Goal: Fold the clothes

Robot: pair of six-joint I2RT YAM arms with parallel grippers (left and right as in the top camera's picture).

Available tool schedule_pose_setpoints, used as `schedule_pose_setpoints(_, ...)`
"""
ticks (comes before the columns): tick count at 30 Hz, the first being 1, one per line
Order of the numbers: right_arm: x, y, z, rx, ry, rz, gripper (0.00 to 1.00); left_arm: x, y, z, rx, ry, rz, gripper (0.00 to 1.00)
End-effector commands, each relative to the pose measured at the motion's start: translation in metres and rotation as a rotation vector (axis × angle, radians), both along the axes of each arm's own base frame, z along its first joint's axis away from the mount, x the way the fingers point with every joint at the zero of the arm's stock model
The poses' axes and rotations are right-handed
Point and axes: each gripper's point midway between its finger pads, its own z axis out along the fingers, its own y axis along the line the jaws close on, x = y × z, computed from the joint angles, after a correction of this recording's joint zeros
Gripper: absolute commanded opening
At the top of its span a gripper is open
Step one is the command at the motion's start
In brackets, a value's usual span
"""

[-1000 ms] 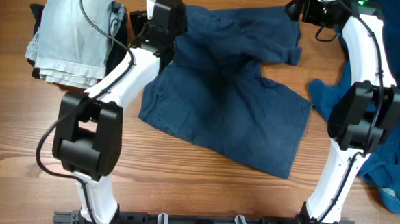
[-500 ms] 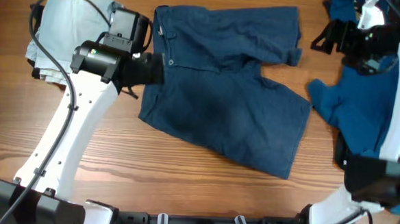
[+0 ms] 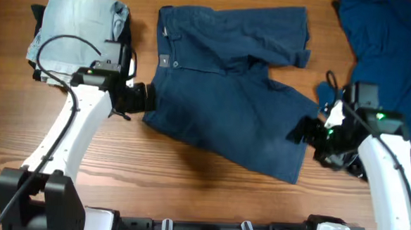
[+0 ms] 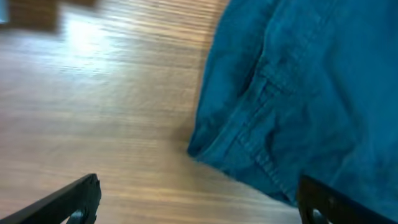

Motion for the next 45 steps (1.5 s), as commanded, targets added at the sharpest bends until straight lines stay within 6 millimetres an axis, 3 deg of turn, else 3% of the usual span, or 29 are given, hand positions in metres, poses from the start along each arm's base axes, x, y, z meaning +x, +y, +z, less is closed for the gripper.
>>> schedule_pose_setpoints(1, -0.016, 0.002, -0.022, -0.013, 0.056, -0.043, 0.87, -0.006, -0.009, -0.019, -0.033, 0.002, -0.063, 1.00)
schedule_pose_setpoints(5, -0.036, 0.004, -0.048, -0.003, 0.128, -0.083, 0.86, -0.007, -0.025, -0.048, -0.086, 0.014, -0.236, 1.00)
schedule_pose_setpoints(11, -0.038, 0.005, -0.051, -0.055, 0.141, -0.097, 0.85, -0.017, -0.028, -0.088, -0.110, 0.135, -0.256, 0.86)
schedule_pose_setpoints(14, -0.041, 0.009, -0.054, -0.130, 0.151, -0.096, 0.85, -0.016, -0.028, -0.090, -0.110, 0.131, -0.256, 0.80)
schedule_pose_setpoints(19, -0.049, 0.001, -0.057, -0.286, 0.164, -0.141, 0.86, -0.005, -0.030, -0.089, -0.110, 0.086, -0.258, 0.50)
schedule_pose_setpoints(23, -0.065, -0.001, -0.079, -0.292, 0.204, -0.182, 0.86, -0.005, -0.030, -0.089, -0.110, 0.087, -0.254, 0.09)
schedule_pose_setpoints(24, -0.066, 0.001, -0.086, -0.277, 0.201, -0.182, 0.86, -0.005, -0.030, -0.089, -0.111, 0.087, -0.253, 0.04)
schedule_pose_setpoints(28, -0.062, 0.009, -0.092, -0.228, 0.178, -0.182, 0.83, -0.005, -0.030, -0.089, -0.112, 0.087, -0.247, 0.04)
schedule_pose_setpoints(30, -0.050, 0.019, -0.092, -0.171, 0.138, -0.185, 0.78, -0.005, -0.030, -0.089, -0.112, 0.087, -0.247, 0.04)
schedule_pose_setpoints(34, -0.048, 0.011, -0.096, -0.216, 0.128, -0.191, 0.76, -0.005, -0.030, -0.089, -0.112, 0.087, -0.247, 0.04)
schedule_pose_setpoints(41, -0.045, 0.020, -0.112, -0.185, 0.187, -0.184, 0.74, -0.005, -0.030, -0.089, -0.111, 0.087, -0.248, 0.04)
schedule_pose_setpoints(45, -0.052, 0.025, -0.119, -0.163, 0.245, -0.175, 0.46, -0.005, -0.030, -0.089, -0.111, 0.088, -0.248, 0.04)
